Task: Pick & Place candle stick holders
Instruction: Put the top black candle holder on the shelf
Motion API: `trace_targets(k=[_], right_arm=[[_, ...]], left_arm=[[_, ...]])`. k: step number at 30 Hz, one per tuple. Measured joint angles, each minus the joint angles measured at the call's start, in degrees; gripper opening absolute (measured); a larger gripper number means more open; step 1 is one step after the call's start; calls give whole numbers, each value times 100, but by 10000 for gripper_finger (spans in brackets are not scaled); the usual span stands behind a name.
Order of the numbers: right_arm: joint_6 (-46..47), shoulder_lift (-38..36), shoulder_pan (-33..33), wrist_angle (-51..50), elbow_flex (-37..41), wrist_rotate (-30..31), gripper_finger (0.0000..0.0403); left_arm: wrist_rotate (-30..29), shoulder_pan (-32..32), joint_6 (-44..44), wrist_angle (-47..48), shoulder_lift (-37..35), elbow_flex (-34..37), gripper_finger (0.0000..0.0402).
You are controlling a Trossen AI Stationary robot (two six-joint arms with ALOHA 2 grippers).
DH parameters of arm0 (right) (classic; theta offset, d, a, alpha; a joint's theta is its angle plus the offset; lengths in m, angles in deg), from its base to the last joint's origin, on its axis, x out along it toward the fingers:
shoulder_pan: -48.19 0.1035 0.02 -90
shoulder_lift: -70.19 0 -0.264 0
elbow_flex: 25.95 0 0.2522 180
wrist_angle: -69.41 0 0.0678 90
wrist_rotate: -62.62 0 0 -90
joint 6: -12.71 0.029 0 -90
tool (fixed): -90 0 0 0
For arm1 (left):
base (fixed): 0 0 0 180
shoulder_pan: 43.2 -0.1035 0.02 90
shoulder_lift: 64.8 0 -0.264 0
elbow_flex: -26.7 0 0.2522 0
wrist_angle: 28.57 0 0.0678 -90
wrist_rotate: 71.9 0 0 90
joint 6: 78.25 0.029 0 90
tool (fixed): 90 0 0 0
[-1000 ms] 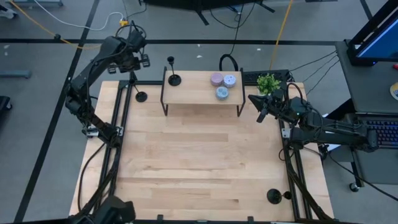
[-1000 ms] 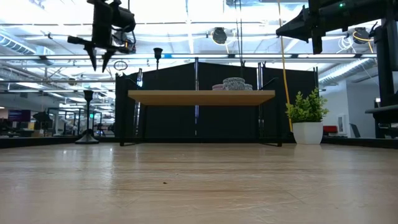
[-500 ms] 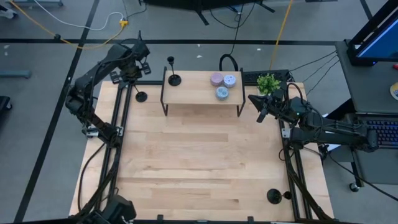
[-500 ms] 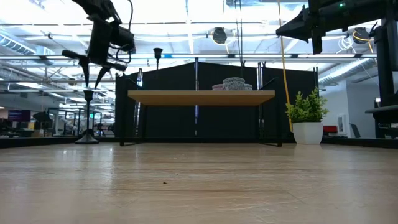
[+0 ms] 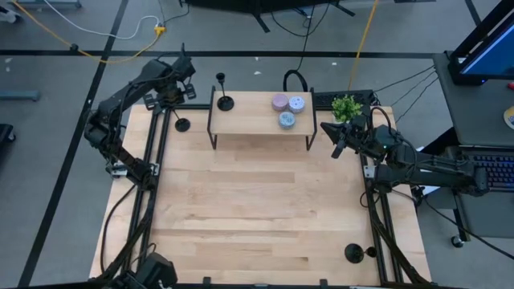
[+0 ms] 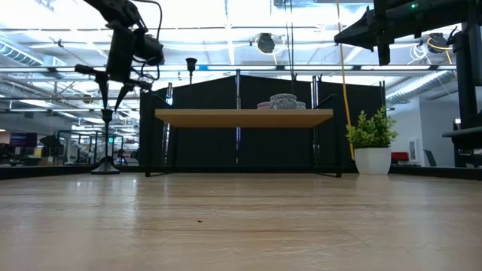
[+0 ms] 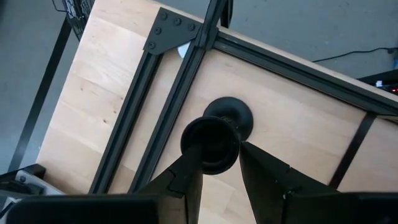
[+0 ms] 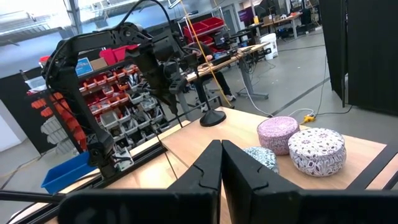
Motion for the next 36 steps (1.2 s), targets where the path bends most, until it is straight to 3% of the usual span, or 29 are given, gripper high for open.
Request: trace_targets(k=[19,22,28,36], right_arm=[[149,2,0,-2,0,0,1],[149,0,0,-2,0,-2,1],[149,1,0,-2,0,-2,1],[149,0,0,-2,0,-2,1]], left_arm=[[-148,50,256,-441,0,455,111],[-150,50,254,-441,0,455,92],[-187,50,220,-443,-2,450,15],[-164,50,322,-422,-7,448,12]])
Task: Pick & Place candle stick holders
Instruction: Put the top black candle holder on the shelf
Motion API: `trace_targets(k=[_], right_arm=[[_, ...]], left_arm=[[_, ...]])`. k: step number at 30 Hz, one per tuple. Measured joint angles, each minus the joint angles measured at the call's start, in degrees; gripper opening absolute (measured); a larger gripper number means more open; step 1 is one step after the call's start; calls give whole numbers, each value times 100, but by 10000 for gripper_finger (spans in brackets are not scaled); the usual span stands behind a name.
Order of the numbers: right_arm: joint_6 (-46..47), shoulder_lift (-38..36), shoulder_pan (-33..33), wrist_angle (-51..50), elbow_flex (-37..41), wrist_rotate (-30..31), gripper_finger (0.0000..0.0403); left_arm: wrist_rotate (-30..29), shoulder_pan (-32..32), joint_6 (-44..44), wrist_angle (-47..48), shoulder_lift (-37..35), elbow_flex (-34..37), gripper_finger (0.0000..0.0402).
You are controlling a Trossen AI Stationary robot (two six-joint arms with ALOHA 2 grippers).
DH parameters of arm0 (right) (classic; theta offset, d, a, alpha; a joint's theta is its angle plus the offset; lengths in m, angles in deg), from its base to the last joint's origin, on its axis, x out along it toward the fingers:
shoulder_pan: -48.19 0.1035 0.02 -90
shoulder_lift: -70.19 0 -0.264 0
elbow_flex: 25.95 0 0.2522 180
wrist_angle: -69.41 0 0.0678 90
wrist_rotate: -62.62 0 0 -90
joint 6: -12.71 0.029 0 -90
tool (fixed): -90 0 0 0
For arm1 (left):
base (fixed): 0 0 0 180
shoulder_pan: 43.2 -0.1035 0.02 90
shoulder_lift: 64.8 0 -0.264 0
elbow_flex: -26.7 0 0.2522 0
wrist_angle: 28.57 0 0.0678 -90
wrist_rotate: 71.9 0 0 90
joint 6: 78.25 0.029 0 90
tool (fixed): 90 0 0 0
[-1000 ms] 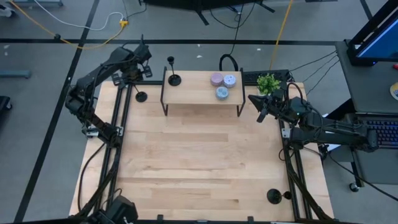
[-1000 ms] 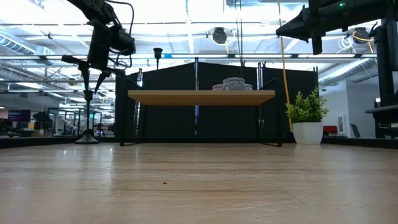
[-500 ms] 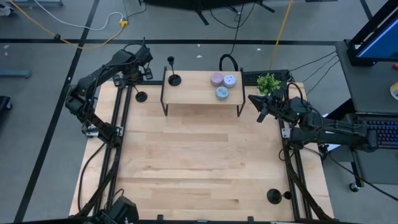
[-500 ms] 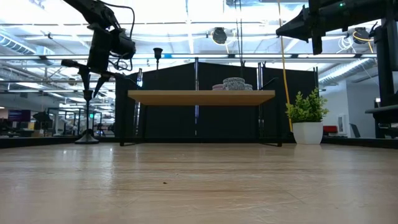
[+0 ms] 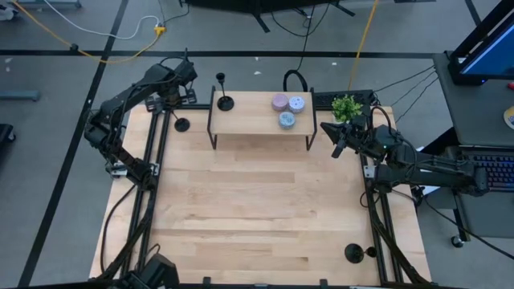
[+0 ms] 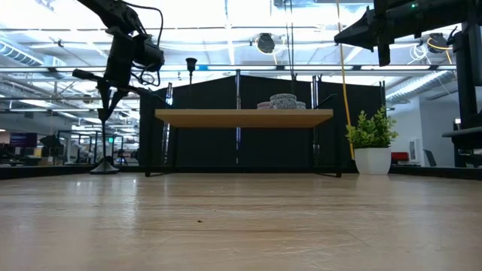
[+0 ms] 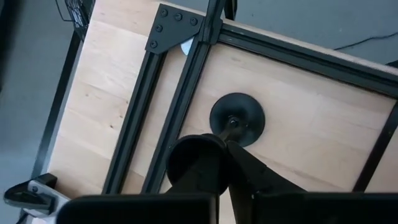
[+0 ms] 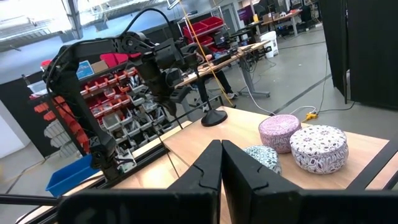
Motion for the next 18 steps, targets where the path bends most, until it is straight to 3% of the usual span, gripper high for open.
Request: trace_targets(k=[10,18], right_arm=[[0,0,0,0,0,-2,1],[0,0,0,0,0,-2,1]], left_arm=[[176,108,568,347,-111,-3,9],[193,390,1046,600,-825,2,8]])
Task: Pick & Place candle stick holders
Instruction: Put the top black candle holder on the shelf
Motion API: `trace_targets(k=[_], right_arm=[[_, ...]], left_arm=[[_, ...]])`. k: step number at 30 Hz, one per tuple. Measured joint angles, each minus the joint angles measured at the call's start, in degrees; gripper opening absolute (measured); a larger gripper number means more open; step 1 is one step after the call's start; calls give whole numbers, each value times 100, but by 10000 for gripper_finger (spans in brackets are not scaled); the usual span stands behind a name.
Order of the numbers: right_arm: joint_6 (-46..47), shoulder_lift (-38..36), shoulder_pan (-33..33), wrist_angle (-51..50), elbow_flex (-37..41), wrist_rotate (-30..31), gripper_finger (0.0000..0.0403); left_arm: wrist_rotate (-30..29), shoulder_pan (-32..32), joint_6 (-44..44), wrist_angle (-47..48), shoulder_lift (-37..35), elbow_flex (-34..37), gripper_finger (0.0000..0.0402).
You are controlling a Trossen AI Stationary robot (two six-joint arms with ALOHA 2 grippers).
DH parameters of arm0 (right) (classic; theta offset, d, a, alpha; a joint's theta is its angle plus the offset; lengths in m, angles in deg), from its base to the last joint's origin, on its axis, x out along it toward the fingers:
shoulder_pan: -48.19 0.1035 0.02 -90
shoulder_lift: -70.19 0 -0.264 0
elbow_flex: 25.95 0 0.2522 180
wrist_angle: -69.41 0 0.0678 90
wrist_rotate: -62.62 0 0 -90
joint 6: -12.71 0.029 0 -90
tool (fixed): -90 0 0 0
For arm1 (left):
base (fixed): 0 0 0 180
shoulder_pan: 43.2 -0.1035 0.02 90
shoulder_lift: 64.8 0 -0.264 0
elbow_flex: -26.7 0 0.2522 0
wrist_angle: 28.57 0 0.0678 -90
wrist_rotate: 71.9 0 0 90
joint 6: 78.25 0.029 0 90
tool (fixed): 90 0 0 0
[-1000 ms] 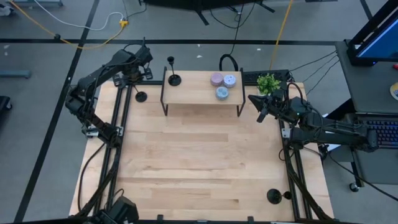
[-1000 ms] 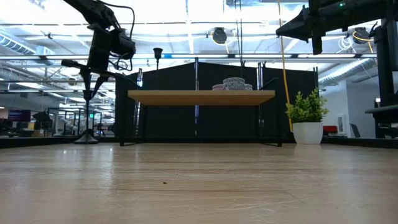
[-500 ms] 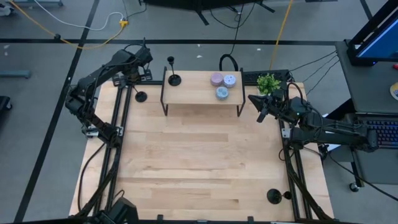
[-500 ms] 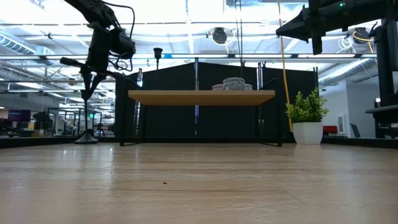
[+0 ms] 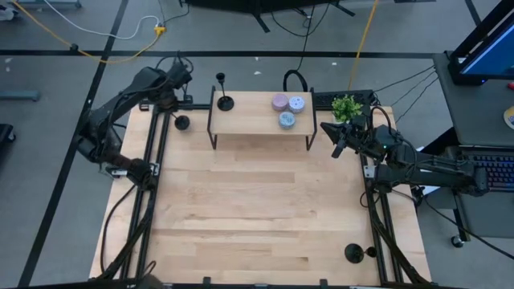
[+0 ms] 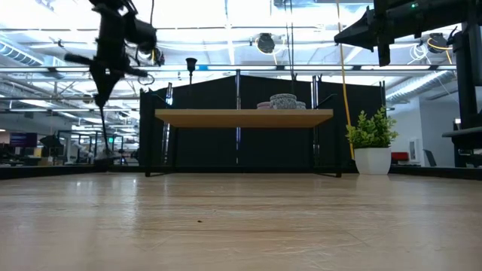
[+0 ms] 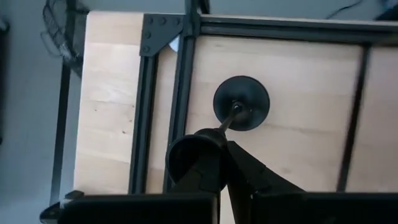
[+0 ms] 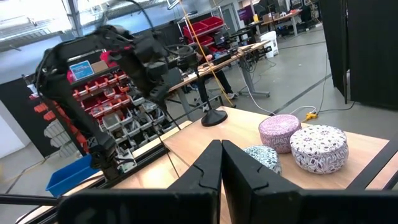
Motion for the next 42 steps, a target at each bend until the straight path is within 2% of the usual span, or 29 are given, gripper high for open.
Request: trace_targets(k=[9,14,19,22,32,37,42], right_arm=[[0,2,-2,-2,0,0,1],[-1,1,-1,-1,0,0,1],[-2,0,0,0,0,0,1],[-2,0,0,0,0,0,1],[-2,2,0,-2,0,0,1],[-2,1,-1,-2,0,2,1],[-3,0,0,-2,0,2,1]], left_arm=[[-193,515,-139,982,-1445,-2,8],[357,832,-358,976,-2230,-97,7],[741,1339,-626,983,-2577,-487,7],[937,1643,-699,988,-2577,-848,7],[878,2546,-849,904,-2042,-2007,7],[761,3019,-606,596,-1388,-2358,7],[623,3209,-64,805,-499,-3067,7]])
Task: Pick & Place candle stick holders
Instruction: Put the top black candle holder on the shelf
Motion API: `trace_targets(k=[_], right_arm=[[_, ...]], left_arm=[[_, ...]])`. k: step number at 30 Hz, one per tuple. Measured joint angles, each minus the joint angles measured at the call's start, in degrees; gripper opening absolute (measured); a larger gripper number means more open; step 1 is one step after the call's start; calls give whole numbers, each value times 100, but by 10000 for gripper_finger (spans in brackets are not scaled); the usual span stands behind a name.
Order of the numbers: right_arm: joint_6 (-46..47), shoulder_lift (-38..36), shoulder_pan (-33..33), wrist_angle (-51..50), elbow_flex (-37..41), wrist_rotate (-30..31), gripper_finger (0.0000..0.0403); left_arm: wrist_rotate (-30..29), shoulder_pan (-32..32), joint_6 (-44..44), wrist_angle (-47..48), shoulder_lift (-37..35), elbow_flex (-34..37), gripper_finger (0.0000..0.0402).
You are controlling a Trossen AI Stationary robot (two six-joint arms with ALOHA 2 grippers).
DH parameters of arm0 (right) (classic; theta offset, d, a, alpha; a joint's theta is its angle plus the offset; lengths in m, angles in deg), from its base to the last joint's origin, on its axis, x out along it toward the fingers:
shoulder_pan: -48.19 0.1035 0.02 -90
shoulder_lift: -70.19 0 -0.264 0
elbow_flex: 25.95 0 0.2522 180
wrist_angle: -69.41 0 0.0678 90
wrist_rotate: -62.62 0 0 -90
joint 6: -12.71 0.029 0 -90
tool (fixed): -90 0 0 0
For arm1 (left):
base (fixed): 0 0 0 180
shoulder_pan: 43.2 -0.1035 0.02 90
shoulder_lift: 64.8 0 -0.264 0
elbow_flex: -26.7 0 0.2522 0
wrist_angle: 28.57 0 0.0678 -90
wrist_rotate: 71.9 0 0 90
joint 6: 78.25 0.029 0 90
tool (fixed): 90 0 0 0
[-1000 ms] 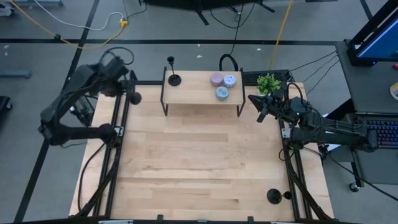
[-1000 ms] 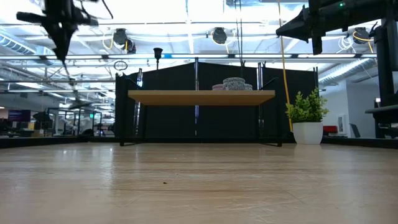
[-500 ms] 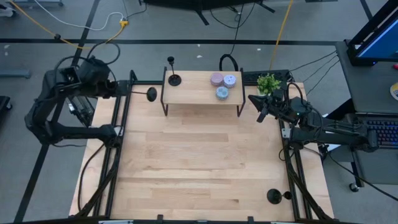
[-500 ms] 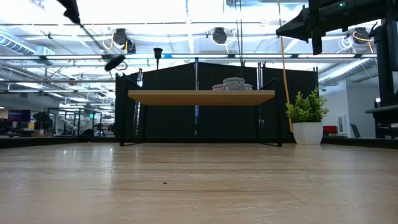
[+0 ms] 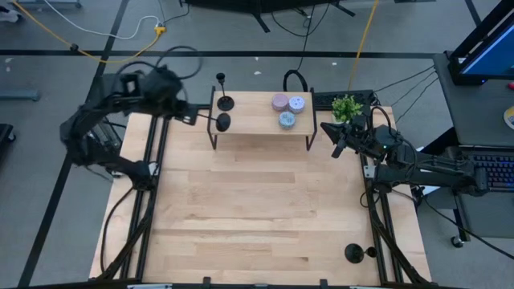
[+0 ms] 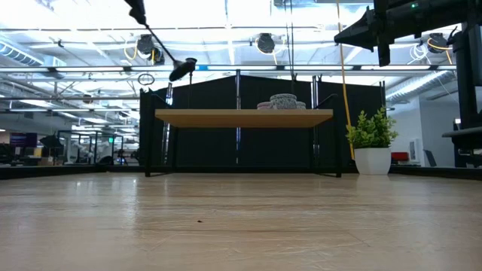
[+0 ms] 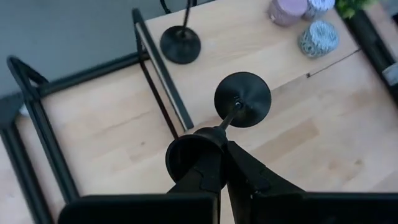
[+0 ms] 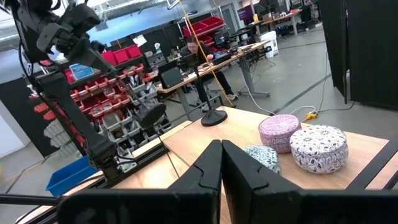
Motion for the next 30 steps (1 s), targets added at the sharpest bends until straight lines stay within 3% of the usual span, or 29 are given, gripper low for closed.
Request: trace_targets(k=[11,23,30], right_arm=[[0,2,0,-112,0,0,1],[1,1,0,-262,0,0,1],[1,0,0,-261,2,0,1]], left_arm=[[-237,-49,1249,178,1587,-1598,7],[-729,-170,1793,178,1824,-1720,7],[-645,-224,2102,172,1817,-1608,7]])
